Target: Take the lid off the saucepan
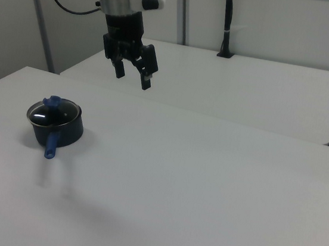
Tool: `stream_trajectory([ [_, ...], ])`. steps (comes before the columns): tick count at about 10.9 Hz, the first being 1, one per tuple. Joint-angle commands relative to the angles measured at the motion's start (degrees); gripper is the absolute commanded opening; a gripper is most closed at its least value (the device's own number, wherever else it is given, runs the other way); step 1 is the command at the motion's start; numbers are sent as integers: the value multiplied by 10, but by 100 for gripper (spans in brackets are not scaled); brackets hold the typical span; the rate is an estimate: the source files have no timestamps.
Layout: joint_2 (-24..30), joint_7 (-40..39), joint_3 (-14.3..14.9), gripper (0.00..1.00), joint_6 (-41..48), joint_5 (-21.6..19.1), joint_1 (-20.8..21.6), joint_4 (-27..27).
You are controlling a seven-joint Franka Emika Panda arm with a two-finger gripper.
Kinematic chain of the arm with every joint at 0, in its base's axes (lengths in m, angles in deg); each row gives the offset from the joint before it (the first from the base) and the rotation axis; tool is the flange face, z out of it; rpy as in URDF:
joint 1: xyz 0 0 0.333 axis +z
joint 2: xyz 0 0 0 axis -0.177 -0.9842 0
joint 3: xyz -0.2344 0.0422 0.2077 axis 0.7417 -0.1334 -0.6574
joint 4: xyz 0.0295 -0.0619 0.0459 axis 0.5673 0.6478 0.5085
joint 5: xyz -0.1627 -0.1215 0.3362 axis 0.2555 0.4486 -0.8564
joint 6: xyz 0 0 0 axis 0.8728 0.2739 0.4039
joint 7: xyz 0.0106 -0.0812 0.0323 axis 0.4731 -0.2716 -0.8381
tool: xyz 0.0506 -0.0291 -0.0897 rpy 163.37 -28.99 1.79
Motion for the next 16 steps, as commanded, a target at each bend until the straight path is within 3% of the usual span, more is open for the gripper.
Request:
stream_trajectory([
  [1,5,2,0,100,-18,-6,6,10],
  [12,2,-11,-1,100,-16,-5,8,10],
  [15,3,-121,-3,100,25,-8,31,14],
  [16,4,-122,-8,100,25,-6,61,13],
])
